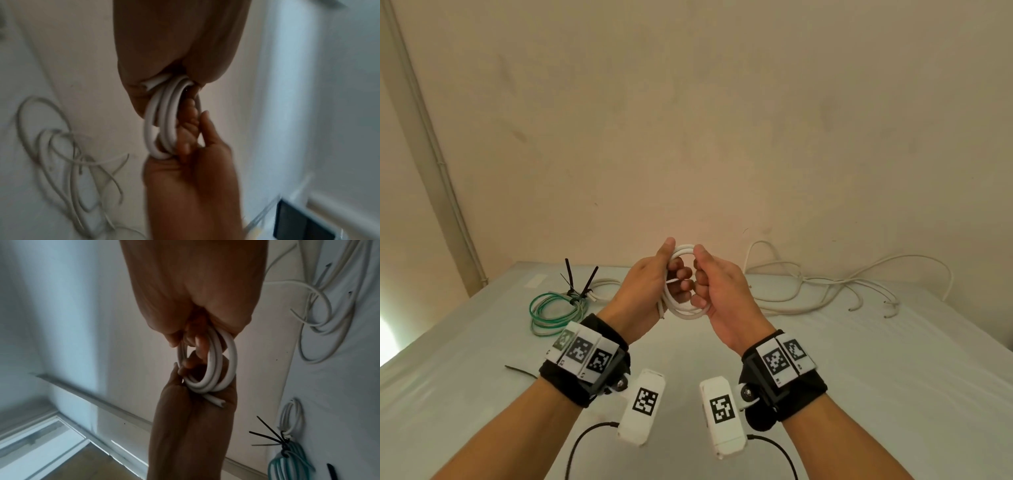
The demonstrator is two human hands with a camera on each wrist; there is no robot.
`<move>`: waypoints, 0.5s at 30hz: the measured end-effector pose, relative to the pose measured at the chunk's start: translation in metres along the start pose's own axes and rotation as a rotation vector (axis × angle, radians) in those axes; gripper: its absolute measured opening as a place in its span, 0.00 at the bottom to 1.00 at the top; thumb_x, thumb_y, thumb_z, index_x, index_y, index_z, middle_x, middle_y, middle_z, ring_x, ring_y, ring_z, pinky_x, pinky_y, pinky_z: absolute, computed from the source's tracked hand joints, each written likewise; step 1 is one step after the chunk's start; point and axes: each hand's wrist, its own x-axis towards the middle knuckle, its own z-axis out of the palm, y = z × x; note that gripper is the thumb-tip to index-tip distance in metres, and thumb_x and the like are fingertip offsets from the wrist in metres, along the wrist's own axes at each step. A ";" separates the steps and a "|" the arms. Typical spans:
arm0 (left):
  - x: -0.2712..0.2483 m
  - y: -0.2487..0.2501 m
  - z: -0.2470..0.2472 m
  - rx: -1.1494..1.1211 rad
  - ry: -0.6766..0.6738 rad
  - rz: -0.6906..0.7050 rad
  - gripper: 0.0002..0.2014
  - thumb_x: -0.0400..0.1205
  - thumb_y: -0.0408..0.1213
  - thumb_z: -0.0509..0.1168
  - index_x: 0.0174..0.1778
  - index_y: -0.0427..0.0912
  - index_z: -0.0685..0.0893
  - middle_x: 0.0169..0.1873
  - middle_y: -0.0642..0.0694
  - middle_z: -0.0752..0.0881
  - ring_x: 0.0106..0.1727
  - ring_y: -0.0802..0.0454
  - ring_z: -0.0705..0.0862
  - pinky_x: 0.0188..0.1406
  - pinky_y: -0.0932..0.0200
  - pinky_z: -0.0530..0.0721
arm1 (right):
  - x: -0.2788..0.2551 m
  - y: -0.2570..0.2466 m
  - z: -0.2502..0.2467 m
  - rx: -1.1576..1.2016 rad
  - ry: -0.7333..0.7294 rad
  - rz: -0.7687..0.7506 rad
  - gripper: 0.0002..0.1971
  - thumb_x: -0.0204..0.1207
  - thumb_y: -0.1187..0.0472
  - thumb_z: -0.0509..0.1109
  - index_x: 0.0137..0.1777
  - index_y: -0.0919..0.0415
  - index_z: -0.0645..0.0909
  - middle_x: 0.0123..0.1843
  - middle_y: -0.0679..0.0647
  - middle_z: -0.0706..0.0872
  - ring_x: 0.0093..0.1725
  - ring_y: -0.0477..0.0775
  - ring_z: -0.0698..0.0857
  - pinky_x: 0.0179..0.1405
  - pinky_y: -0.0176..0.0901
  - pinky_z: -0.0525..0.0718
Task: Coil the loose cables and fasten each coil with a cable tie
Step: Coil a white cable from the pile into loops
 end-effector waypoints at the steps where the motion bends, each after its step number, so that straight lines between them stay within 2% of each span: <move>1: -0.002 0.001 -0.003 -0.042 -0.015 -0.033 0.23 0.90 0.56 0.61 0.35 0.43 0.76 0.30 0.46 0.77 0.31 0.50 0.78 0.39 0.54 0.81 | 0.000 0.004 0.003 -0.021 0.016 -0.006 0.16 0.89 0.49 0.67 0.44 0.58 0.77 0.28 0.47 0.66 0.25 0.44 0.67 0.23 0.35 0.69; 4: -0.007 0.000 -0.015 -0.036 0.013 -0.065 0.20 0.89 0.55 0.64 0.41 0.42 0.77 0.27 0.47 0.72 0.28 0.51 0.73 0.35 0.55 0.79 | 0.001 0.014 0.013 -0.019 0.047 -0.005 0.17 0.90 0.48 0.65 0.43 0.58 0.75 0.28 0.47 0.63 0.24 0.44 0.64 0.24 0.35 0.71; 7: -0.015 -0.007 -0.027 0.003 0.079 -0.018 0.15 0.89 0.49 0.65 0.48 0.40 0.79 0.28 0.50 0.66 0.27 0.55 0.67 0.32 0.59 0.79 | 0.003 0.026 0.025 0.019 0.058 0.020 0.17 0.91 0.48 0.65 0.42 0.57 0.75 0.28 0.47 0.63 0.24 0.45 0.63 0.27 0.39 0.71; 11: -0.024 -0.008 -0.043 0.056 0.166 0.026 0.17 0.90 0.52 0.63 0.43 0.42 0.77 0.27 0.52 0.63 0.25 0.56 0.64 0.25 0.62 0.74 | 0.002 0.041 0.047 0.005 0.037 0.056 0.19 0.91 0.47 0.64 0.40 0.56 0.73 0.28 0.46 0.64 0.24 0.44 0.64 0.24 0.36 0.72; 15: -0.030 0.012 -0.069 0.182 0.134 -0.039 0.21 0.90 0.55 0.61 0.47 0.38 0.81 0.28 0.47 0.74 0.29 0.51 0.75 0.40 0.53 0.86 | 0.006 0.043 0.061 -0.035 0.023 0.077 0.19 0.91 0.47 0.64 0.40 0.57 0.73 0.26 0.46 0.66 0.22 0.44 0.65 0.22 0.35 0.72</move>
